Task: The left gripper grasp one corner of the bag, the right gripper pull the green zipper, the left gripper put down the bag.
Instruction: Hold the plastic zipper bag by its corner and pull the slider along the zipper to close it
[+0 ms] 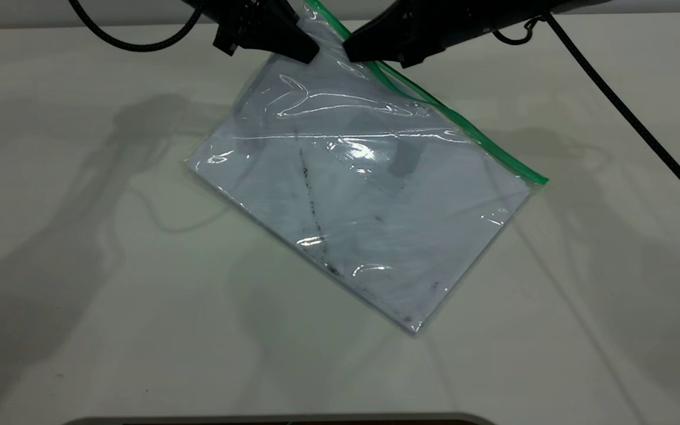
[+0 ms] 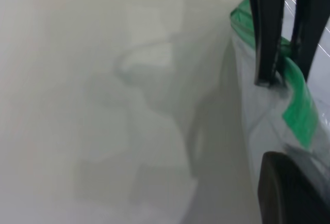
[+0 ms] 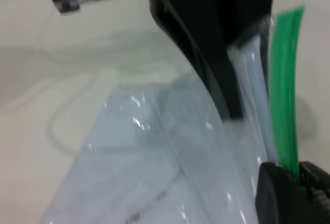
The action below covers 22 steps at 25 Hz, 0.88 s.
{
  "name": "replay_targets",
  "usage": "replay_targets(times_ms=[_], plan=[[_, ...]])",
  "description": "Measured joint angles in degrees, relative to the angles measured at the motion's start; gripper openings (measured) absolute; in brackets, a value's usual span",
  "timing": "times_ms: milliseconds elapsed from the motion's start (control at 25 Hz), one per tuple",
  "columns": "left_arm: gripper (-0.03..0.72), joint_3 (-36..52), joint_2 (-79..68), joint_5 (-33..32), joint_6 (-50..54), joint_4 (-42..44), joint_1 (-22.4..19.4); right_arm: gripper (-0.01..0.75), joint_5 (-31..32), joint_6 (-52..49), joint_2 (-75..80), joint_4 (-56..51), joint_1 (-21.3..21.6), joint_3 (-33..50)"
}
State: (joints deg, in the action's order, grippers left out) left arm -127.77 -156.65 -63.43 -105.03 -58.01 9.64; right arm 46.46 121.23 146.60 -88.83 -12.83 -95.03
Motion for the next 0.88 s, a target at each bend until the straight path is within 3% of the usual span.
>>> replay_targets(times_ms=[560,880], plan=[[0.053,0.00,0.05,3.20,-0.02,-3.51,-2.70,0.032,-3.07,-0.48,3.53,10.45,7.32,0.00],[0.053,0.00,0.05,4.67,-0.46,-4.26,-2.53,0.032,-1.35,-8.01,4.59,19.03,11.71,0.00]])
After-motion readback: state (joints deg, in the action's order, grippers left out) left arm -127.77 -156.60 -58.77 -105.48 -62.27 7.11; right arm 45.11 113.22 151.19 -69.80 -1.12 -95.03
